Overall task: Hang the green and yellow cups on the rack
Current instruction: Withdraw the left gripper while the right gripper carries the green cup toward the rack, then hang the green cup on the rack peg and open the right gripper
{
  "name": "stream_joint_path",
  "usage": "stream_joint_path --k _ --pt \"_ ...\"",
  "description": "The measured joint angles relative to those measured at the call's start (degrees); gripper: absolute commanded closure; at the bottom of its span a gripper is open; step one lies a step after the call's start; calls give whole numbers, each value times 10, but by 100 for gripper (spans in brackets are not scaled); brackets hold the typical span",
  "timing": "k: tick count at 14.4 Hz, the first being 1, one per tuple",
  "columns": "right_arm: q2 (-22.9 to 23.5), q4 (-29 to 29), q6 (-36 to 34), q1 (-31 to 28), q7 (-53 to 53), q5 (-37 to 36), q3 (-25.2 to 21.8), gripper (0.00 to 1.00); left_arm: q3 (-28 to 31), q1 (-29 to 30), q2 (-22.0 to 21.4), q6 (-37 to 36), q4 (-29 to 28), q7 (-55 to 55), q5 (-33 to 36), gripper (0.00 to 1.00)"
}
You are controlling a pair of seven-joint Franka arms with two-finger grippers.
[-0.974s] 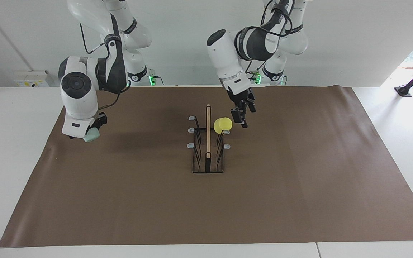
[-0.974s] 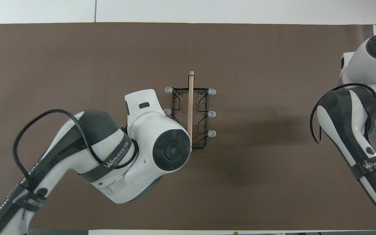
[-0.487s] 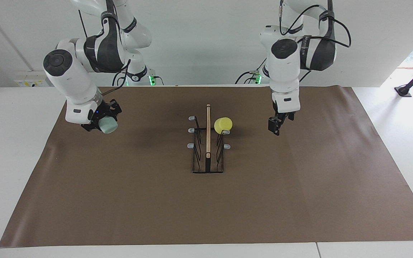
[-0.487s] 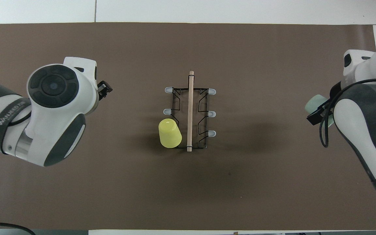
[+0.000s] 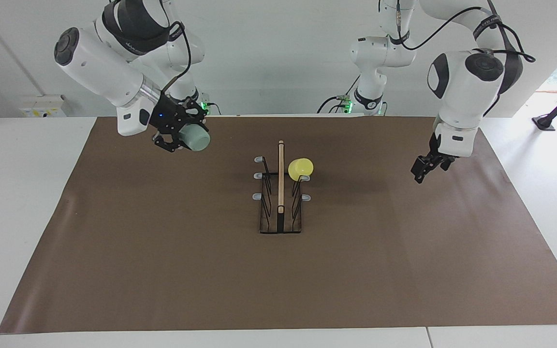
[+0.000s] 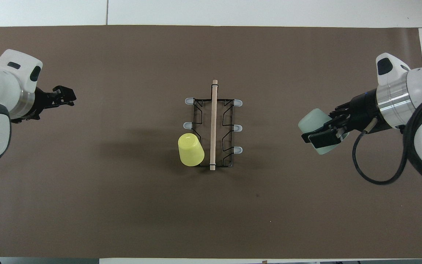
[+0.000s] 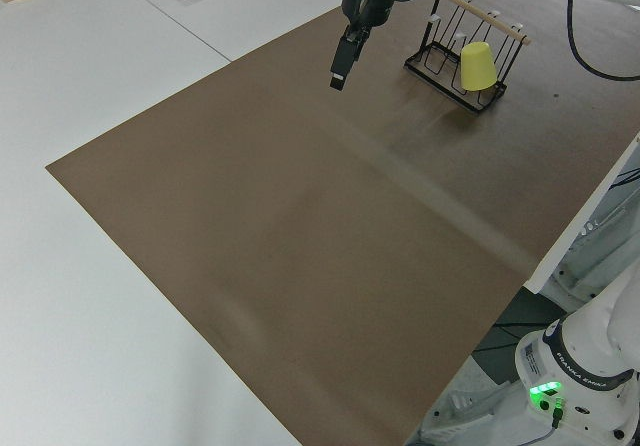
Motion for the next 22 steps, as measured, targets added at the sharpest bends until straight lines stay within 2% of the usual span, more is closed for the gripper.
stream_joint_path --k 2,5,7,9,12,14,17,22 --pt "-5 -22 71 15 -22 91 4 100 1 23 -4 -10 6 60 -14 0" --pt "-25 -98 205 63 -106 216 6 100 1 41 -11 -85 43 123 -22 0" --pt "-45 -158 306 110 -189 313 8 100 1 55 -15 -141 79 166 -35 0" --pt "-64 -209 363 146 -294 432 10 100 1 64 -16 -193 119 196 -40 0" --pt "-71 -270 369 150 -512 611 9 100 1 67 -16 -242 162 210 -42 0" --pt "-71 -310 362 150 -619 694 8 100 -1 67 -16 -268 170 224 -42 0" --pt "-66 -343 342 152 -712 749 9 100 -2 67 -16 -282 170 234 -42 0" --pt "-39 -346 337 152 -753 766 9 100 -8 66 -16 -279 169 237 -43 0"
